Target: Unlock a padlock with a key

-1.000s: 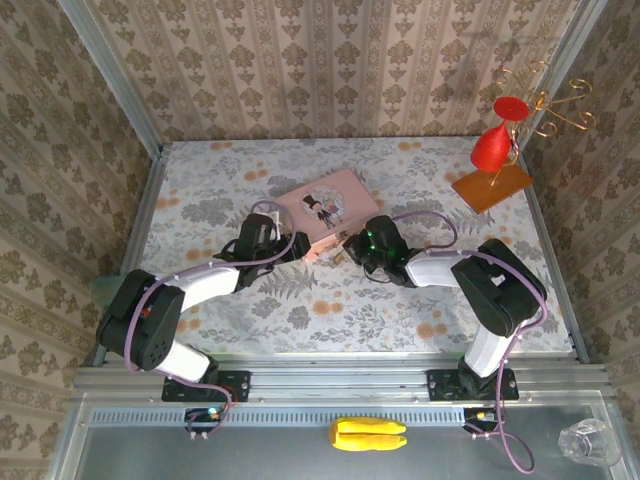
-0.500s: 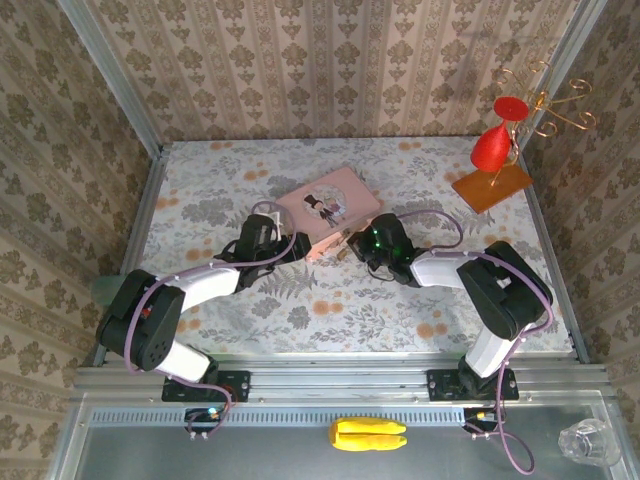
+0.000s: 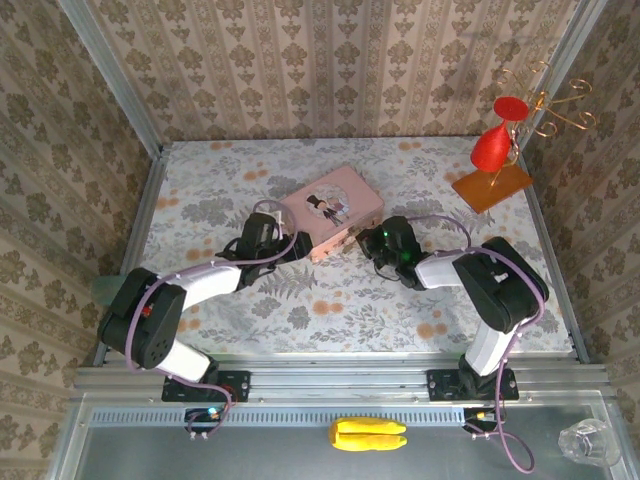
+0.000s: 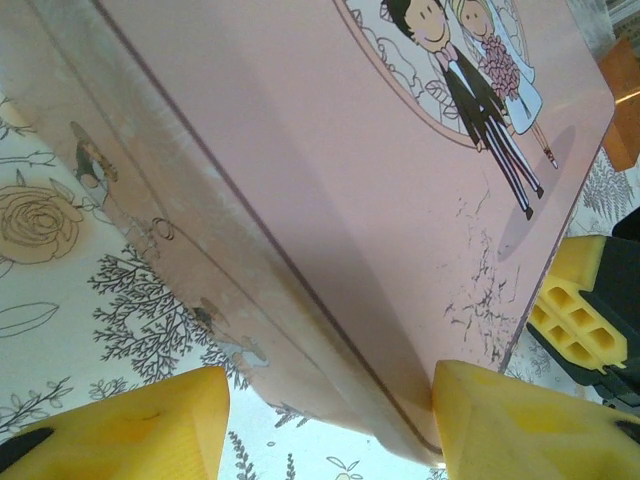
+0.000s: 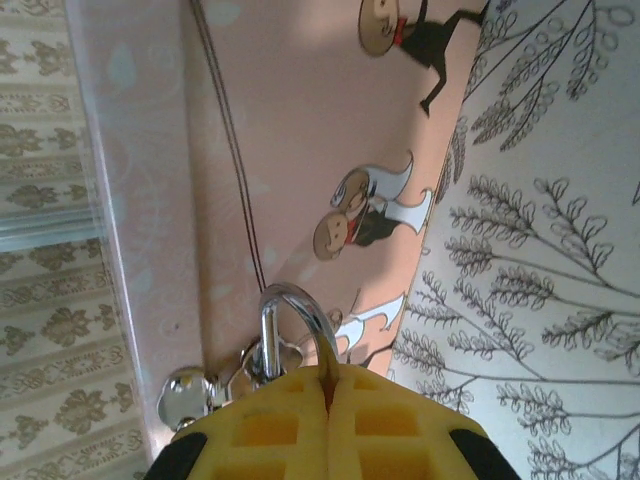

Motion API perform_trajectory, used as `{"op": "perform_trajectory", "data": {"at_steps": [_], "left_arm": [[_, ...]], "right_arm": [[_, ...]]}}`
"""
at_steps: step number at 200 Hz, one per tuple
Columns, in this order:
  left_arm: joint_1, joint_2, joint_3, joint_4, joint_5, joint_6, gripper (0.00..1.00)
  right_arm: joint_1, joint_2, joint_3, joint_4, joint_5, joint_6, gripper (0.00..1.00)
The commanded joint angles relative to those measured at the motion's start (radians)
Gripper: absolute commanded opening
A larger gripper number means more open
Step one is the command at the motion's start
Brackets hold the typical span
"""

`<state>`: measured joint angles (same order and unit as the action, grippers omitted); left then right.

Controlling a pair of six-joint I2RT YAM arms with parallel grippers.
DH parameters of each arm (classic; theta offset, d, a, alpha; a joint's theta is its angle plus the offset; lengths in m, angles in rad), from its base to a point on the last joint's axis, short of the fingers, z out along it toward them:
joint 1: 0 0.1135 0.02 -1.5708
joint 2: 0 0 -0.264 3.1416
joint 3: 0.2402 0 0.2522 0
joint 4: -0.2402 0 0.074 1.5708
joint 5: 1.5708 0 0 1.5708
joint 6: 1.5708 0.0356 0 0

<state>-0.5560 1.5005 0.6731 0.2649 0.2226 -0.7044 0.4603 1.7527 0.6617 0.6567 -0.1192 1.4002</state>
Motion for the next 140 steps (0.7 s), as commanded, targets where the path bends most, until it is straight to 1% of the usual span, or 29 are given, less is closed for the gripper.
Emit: {"op": "perform_trajectory", "data": {"at_steps": [1, 49, 92, 109, 121, 140], "left_arm": [[-0.012, 0.045, 0.030, -0.126, -0.016, -0.010, 0.57], [-0.012, 0.047, 0.024, -0.151, -0.042, -0.016, 0.57], [-0.012, 0.031, 0.038, -0.155, -0.007, -0.013, 0.58], [-0.010, 0.011, 0.050, -0.177, -0.002, 0.003, 0.58], [-0.010, -0.014, 0.045, -0.172, 0.000, 0.020, 0.59], [-0.012, -0.048, 0.037, -0.165, 0.018, 0.077, 0.61]], "right_arm": [[-0.023, 0.024, -0.016, 0.099, 0.026, 0.034, 0.00], [-0.069, 0.003, -0.010, 0.100, 0.003, 0.019, 0.00], [-0.119, -0.053, -0.031, 0.035, -0.028, -0.038, 0.00], [-0.132, -0.099, -0.035, -0.035, -0.037, -0.094, 0.00], [-0.130, -0.147, -0.029, -0.128, -0.039, -0.159, 0.00], [-0.124, -0.213, -0.026, -0.234, -0.048, -0.248, 0.00]]}}
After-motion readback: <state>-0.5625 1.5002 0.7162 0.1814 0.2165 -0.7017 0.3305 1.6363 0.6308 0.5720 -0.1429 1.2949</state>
